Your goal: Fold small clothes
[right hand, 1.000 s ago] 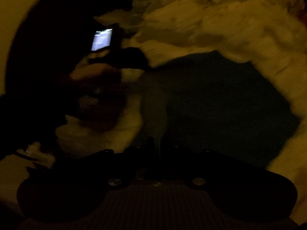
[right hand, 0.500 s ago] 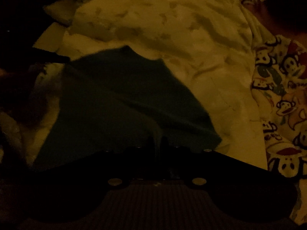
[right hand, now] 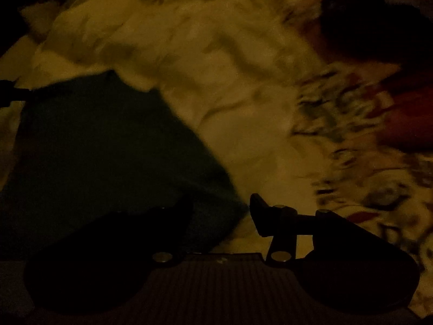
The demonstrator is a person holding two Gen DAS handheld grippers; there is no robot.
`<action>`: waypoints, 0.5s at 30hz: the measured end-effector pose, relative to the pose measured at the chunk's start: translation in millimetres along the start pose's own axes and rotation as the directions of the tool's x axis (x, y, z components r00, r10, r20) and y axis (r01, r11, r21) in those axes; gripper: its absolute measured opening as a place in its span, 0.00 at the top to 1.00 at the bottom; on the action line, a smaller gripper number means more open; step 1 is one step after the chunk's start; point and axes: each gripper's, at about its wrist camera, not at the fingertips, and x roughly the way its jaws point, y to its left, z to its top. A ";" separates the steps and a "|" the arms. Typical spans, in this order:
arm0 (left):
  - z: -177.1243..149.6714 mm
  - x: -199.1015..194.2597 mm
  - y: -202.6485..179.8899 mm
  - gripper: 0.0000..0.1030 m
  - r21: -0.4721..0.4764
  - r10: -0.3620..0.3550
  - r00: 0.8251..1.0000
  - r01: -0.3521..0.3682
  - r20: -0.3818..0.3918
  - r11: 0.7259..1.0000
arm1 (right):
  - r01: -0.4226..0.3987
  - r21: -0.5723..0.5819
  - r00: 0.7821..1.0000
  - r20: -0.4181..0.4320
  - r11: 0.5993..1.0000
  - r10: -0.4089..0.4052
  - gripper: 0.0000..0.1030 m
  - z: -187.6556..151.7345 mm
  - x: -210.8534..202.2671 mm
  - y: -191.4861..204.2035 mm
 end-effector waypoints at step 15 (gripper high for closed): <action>-33.0 37.6 -45.8 0.00 0.086 -0.144 0.980 0.157 -0.140 0.984 | -0.079 0.043 0.997 -0.021 0.996 0.080 0.45 -18.8 38.0 41.4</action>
